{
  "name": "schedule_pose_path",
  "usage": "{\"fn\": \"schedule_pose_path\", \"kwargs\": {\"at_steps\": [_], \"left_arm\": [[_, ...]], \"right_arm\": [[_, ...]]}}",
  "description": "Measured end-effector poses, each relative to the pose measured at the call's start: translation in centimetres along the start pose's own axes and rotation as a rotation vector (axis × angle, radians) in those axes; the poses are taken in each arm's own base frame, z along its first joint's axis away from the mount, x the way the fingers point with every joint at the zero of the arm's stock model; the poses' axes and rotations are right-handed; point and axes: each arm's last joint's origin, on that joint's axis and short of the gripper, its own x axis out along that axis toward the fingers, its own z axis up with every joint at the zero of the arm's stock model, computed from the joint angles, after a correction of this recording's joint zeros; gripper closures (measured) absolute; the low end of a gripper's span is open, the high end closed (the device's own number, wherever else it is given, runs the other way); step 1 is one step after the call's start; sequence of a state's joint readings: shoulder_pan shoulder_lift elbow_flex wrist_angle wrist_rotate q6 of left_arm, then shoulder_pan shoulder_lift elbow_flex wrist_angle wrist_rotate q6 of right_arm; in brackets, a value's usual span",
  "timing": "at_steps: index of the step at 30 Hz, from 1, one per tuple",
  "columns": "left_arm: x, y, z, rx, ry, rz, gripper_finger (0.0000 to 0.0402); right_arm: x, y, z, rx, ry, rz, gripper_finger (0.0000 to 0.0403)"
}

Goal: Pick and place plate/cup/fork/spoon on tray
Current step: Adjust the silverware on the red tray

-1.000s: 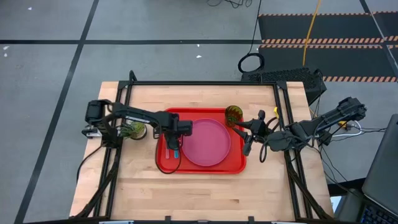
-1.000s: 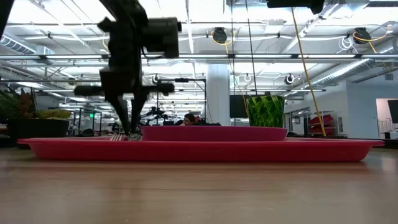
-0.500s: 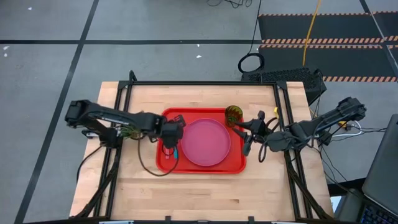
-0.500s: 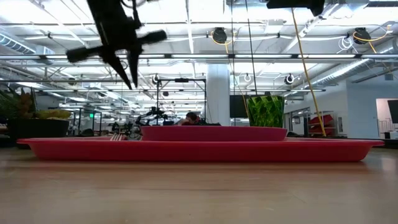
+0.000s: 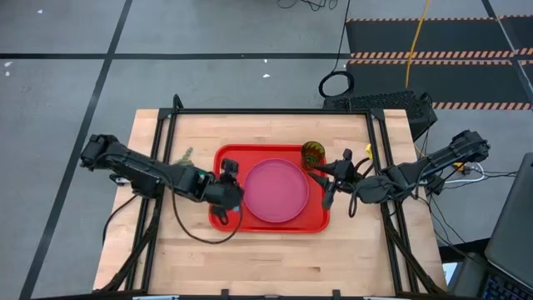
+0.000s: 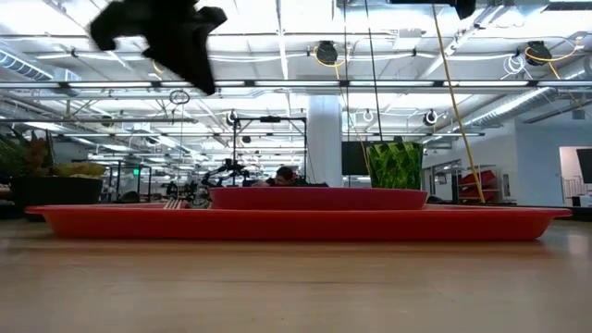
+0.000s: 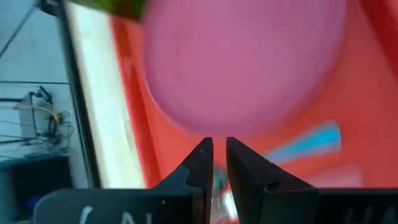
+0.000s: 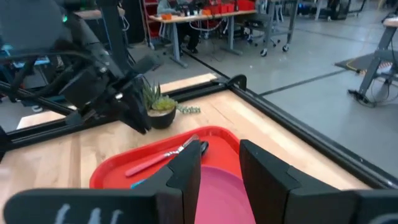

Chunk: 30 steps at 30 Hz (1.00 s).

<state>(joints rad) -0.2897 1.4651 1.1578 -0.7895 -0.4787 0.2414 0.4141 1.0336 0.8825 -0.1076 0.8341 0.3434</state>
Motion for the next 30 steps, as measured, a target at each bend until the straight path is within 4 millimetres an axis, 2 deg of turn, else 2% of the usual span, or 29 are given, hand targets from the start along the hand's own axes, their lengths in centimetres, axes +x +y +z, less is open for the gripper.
{"fn": "schedule_pose_path", "kwargs": {"at_steps": [5, 10, 16, 23, 30], "left_arm": [[0.0, 0.8, 1.7, -0.257, -0.168, 0.037, 0.0353], [-0.1, 1.0, 1.7, -0.406, -0.174, 0.083, 0.0353], [-0.1, 1.5, 0.0, -0.548, -0.04, 0.3, 0.0353], [0.8, 3.3, -2.6, -0.811, 0.125, 0.35, 0.0353], [2.6, 4.3, -4.8, -0.949, 0.224, 0.371, 0.0353]], "right_arm": [[0.0, 0.1, 0.4, -0.059, -0.033, 0.007, 0.0297], [0.2, 0.1, 0.9, -0.136, -0.068, 0.003, 0.0297], [0.7, -0.4, 1.7, -0.193, -0.106, 0.007, 0.0297], [1.6, -0.9, 2.4, -0.262, -0.14, 0.11, 0.0297], [2.0, -1.5, 2.3, -0.358, -0.12, 0.078, 0.0297]]}}
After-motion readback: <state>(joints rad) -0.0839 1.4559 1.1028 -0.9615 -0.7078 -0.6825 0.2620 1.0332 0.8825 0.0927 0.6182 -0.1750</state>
